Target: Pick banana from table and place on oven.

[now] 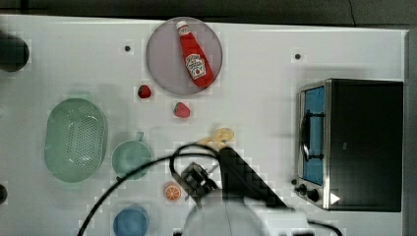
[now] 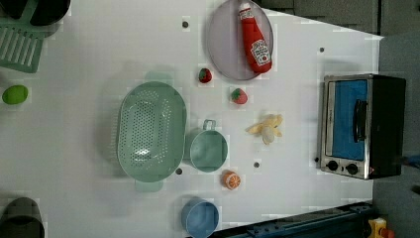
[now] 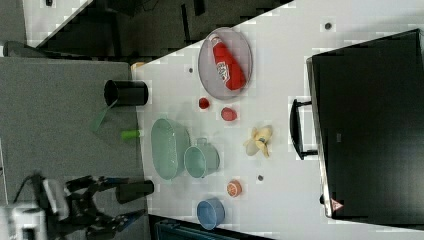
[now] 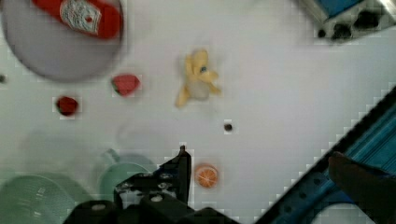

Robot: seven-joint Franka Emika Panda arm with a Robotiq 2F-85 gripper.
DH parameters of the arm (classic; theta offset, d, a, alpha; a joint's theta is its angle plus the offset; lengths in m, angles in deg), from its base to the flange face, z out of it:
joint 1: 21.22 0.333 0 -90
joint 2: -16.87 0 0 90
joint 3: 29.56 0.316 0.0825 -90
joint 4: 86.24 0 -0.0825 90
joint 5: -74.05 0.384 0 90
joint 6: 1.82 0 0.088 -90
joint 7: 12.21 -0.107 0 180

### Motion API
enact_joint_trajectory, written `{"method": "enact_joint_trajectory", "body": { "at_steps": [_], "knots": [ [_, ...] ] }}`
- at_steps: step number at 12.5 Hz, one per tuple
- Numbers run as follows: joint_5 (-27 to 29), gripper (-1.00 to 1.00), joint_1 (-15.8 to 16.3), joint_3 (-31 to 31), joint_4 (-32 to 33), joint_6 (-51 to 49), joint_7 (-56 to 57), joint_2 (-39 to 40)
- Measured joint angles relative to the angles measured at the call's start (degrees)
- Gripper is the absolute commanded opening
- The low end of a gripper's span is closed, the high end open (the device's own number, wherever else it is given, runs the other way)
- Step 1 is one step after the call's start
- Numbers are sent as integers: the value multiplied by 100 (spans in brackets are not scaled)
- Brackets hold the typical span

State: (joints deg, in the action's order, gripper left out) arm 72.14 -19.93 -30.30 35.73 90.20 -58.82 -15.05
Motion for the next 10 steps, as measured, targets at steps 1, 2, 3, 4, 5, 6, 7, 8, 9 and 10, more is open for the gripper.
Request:
{"method": "enact_joint_trajectory", "body": {
  "at_steps": [1, 2, 3, 4, 5, 6, 7, 8, 9, 10],
  "knots": [
    [11, 100, -6, -21, -90, 104, -8, -73],
    [51, 100, -25, -36, -145, 209, -10, -28],
    [77, 100, -43, -47, -90, 370, -10, 56],
    [35, 100, -64, -50, 45, 649, -10, 190],
    [-35, 100, -71, -48, 168, 884, -10, 400],
    [-35, 100, -85, -57, 257, 1167, -19, 704],
    [52, 100, -111, -94, 392, 1549, -26, 1045],
    [48, 100, -110, -161, 604, 1870, -25, 1364],
    [52, 100, -103, -221, 873, 2234, -29, 1623],
    [61, 100, -105, -265, 1242, 2686, -30, 1787]
  ]
}}
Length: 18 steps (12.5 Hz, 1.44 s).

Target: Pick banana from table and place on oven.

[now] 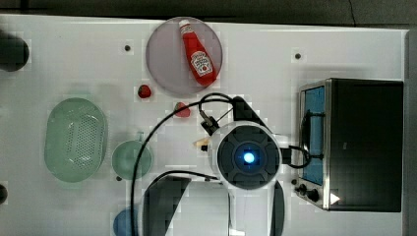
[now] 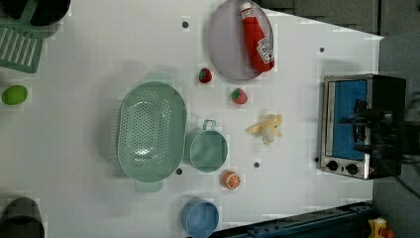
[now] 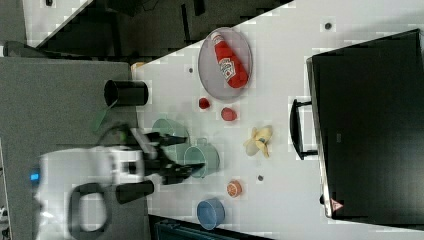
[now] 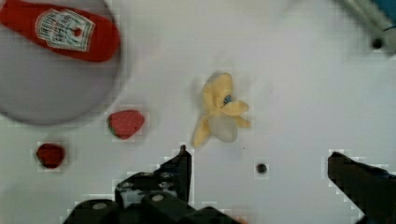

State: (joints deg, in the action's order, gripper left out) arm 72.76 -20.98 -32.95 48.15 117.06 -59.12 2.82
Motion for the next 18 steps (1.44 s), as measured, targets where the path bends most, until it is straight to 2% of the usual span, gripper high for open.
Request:
{"method": "enact_joint_trajectory", "body": {
  "at_steps": [4, 6, 13, 17, 18],
  "knots": [
    [-34, 100, -20, 152, 604, 1041, -5, 855],
    [-114, 100, 62, 168, 548, 1438, -5, 1329],
    [-169, 100, -76, 284, 347, 2938, -19, 2909],
    [-51, 100, -90, 313, 504, 3212, -28, 3281],
    [-86, 92, -89, 277, 560, 3318, -33, 3282]
  ]
}}
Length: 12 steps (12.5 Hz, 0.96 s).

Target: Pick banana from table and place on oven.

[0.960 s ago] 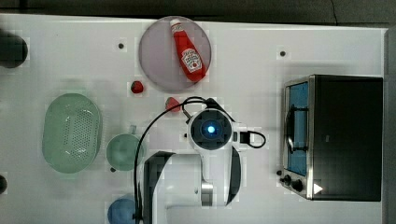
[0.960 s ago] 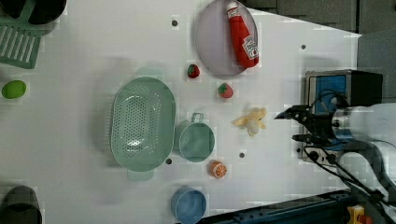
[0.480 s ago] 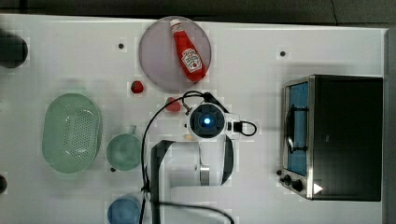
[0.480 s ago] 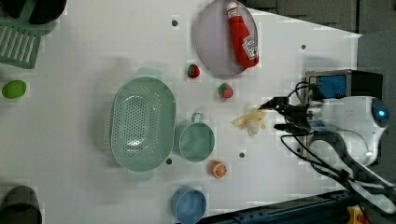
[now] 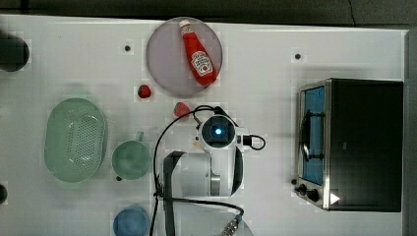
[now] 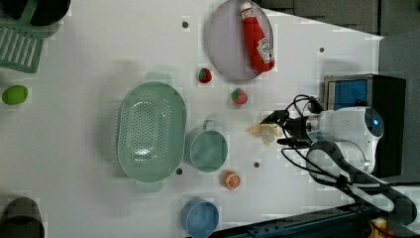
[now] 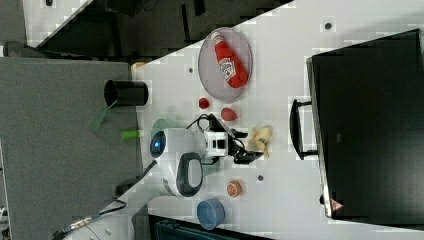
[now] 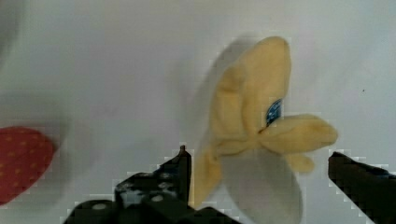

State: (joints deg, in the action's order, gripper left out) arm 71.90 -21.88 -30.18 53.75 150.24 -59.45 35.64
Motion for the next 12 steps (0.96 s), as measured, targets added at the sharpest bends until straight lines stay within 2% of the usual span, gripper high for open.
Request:
{"method": "enact_joint_trajectory", "body": {
  "at_steps": [4, 6, 12],
  "knots": [
    [-74, -6, -57, -20, -78, 213, -5, 87],
    [-29, -47, -18, 41, -134, 369, -6, 101],
    [-51, -47, 50, -11, -34, 257, -6, -95]
  ]
}}
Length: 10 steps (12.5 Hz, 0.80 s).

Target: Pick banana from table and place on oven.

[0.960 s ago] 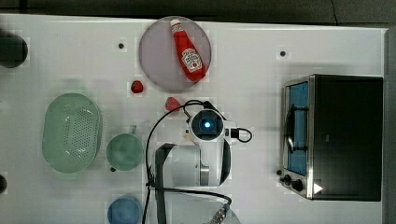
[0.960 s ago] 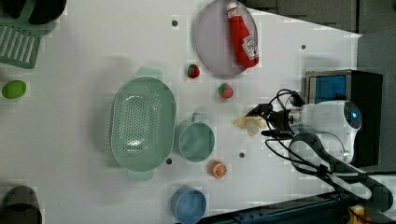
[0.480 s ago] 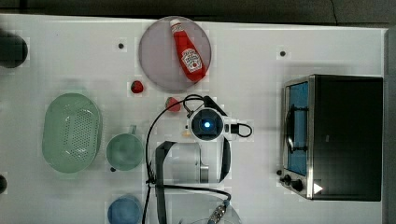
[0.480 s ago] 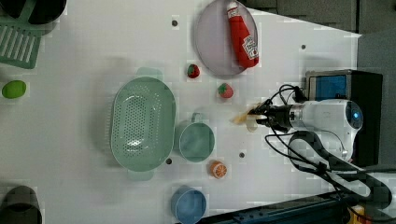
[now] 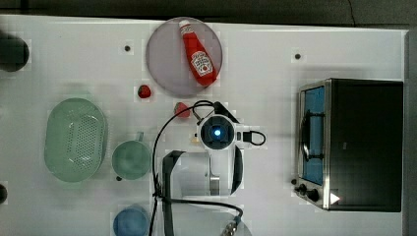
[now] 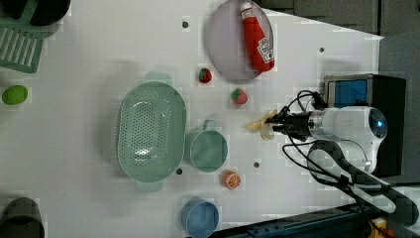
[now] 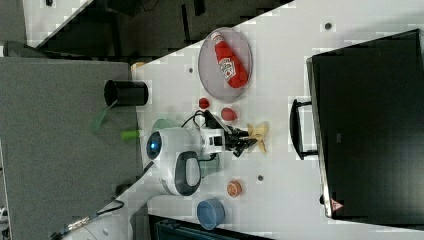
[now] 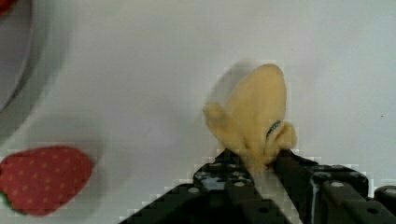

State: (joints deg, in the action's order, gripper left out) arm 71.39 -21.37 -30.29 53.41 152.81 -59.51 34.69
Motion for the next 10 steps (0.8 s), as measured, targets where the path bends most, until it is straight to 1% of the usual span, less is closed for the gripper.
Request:
{"method": "enact_joint_trajectory", "body": {
  "at_steps": [1, 3, 4, 6, 7, 8, 9, 10],
  "knots": [
    [0, -47, 24, -16, 45, -229, -1, -224],
    [71, -47, -59, 54, 34, -873, -1, -1065],
    [37, -47, -66, 60, -78, -1307, -1, -1538],
    [153, -47, -75, 33, -369, -2361, -1, -2514],
    [154, -47, -75, 31, -716, -2988, -1, -2882],
    [105, -47, -63, 34, -1231, -3641, 0, -3070],
    [67, -47, -57, 48, -1723, -4085, 0, -3157],
    [37, -47, -50, 43, -2137, -4327, 0, -3203]
  ]
}}
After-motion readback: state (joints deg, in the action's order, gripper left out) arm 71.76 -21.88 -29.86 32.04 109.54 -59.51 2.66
